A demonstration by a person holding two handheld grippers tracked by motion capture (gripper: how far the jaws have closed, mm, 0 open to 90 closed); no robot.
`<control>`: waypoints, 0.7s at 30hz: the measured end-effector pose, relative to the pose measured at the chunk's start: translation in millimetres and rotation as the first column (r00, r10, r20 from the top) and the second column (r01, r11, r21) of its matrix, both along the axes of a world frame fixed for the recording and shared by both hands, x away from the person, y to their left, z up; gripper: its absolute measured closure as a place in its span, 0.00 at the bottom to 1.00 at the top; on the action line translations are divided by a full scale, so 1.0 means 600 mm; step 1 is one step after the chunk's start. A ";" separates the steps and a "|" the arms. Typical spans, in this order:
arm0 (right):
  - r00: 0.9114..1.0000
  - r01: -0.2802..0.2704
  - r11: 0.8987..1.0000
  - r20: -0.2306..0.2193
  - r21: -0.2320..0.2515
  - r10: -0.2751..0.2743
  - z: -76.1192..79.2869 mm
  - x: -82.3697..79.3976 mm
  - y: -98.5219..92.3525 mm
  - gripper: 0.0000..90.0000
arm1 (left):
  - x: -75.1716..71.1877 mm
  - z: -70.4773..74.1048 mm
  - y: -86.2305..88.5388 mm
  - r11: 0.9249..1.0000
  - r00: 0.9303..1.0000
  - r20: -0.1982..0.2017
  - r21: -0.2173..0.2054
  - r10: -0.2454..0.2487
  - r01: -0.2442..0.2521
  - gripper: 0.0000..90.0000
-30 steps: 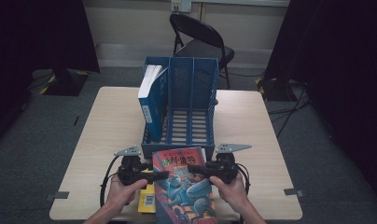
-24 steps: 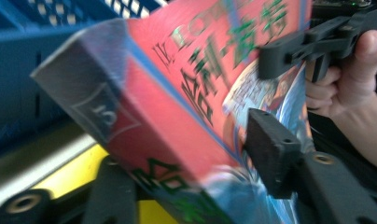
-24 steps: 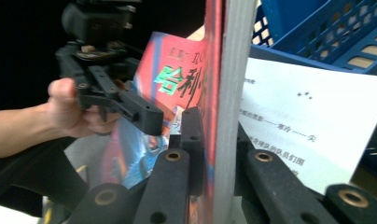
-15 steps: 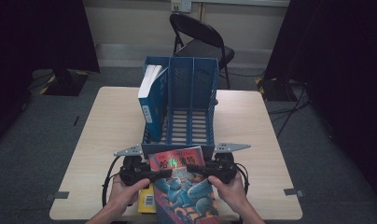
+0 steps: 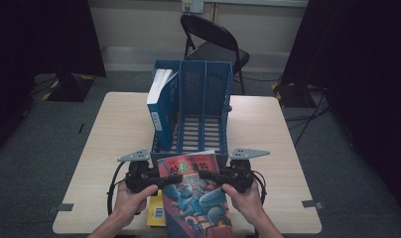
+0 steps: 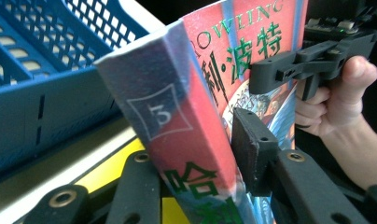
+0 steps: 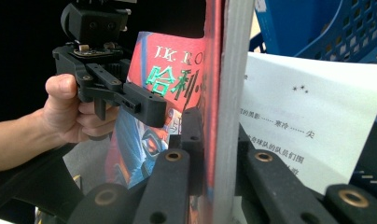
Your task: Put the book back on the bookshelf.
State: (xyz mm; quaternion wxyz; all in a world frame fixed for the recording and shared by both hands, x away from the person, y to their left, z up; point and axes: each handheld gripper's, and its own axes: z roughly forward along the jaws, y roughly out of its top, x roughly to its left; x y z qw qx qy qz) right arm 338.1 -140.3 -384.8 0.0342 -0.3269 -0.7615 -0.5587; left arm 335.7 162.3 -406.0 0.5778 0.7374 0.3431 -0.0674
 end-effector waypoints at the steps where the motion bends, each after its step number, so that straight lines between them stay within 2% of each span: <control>1: 1.000 0.000 1.000 0.002 0.004 0.000 0.002 0.000 0.000 0.92 | 0.000 0.003 0.001 1.000 1.000 0.005 -0.001 0.001 -0.001 0.73; 5: 1.000 0.004 1.000 0.022 0.018 -0.005 0.009 0.002 0.001 0.92 | 0.000 0.010 0.001 0.999 1.000 0.008 -0.019 0.025 -0.025 0.74; 12: 1.000 0.000 1.000 0.029 0.025 0.000 0.015 0.006 0.003 0.92 | 0.003 0.018 0.006 1.000 1.000 0.018 -0.025 0.016 -0.016 0.75; 13: 0.999 -0.001 1.000 0.035 0.029 0.000 0.018 0.006 0.003 0.92 | 0.004 0.020 0.007 0.999 1.000 0.015 -0.036 0.020 -0.019 0.75; 17: 0.999 0.001 1.000 0.046 0.020 -0.002 0.024 0.007 0.005 0.92 | 0.007 0.027 0.006 0.999 1.000 0.008 -0.031 0.024 -0.023 0.76; 20: 0.999 0.000 1.000 0.051 0.027 -0.001 0.029 0.011 0.004 0.92 | 0.009 0.040 0.005 0.999 0.999 0.025 -0.025 0.023 -0.022 0.76; 21: 0.998 0.002 0.999 0.066 0.037 -0.004 0.035 0.012 0.003 0.92 | 0.010 0.045 0.005 0.999 0.999 0.034 -0.023 0.023 -0.023 0.76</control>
